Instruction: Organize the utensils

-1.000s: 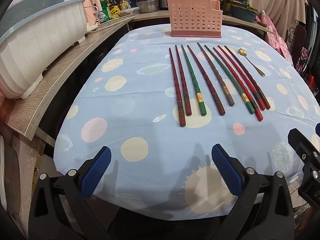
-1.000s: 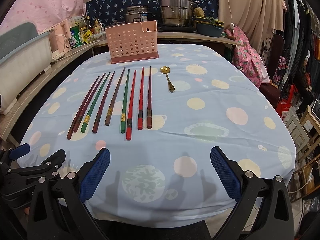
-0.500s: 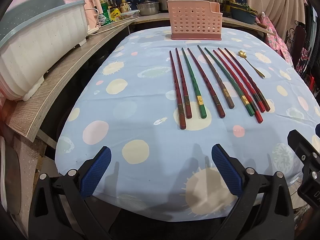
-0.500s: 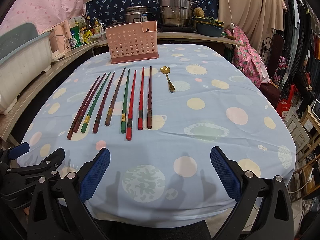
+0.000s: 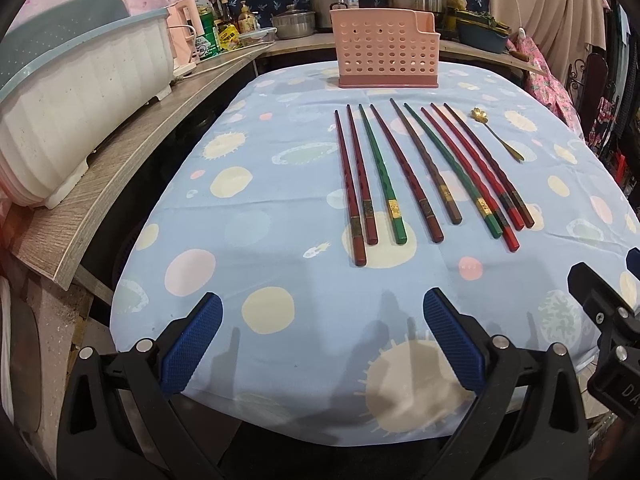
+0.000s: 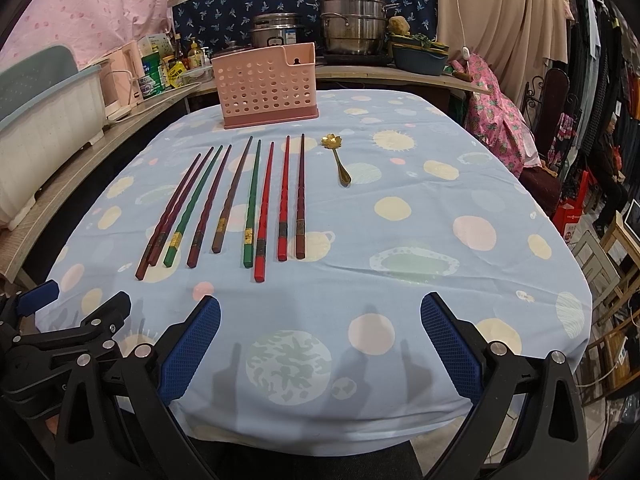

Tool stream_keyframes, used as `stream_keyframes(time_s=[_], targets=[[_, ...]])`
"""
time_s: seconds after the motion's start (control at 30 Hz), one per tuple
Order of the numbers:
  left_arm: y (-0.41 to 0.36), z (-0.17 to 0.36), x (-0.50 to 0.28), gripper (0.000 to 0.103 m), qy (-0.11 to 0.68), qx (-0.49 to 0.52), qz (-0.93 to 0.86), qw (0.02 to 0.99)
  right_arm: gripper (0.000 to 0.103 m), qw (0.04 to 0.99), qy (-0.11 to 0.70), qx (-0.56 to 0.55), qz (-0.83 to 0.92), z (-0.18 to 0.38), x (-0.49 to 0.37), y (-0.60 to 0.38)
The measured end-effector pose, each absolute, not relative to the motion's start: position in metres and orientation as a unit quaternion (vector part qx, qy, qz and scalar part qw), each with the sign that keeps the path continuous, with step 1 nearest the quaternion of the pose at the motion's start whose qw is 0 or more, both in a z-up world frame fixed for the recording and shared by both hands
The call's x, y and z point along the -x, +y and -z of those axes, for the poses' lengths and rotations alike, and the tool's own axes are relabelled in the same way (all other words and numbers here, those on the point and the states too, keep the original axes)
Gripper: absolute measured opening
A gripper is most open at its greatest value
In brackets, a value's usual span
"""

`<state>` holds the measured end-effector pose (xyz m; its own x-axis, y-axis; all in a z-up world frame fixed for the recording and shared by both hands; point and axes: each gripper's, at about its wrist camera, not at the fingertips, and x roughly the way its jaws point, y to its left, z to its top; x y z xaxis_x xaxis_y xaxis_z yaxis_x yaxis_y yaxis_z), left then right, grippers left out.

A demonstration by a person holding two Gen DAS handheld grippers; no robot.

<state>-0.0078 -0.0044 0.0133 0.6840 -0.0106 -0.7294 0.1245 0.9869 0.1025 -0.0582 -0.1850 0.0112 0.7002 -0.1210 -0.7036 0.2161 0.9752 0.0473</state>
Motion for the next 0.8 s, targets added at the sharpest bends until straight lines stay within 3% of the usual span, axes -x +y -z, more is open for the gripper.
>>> stream_keyframes(time_s=[0.8], targets=[[0.012,0.000,-0.027,0.096,0.441,-0.047,0.024,0.896,0.096,0.913,0.386,-0.086,0.098,-0.008,0.041,-0.197]])
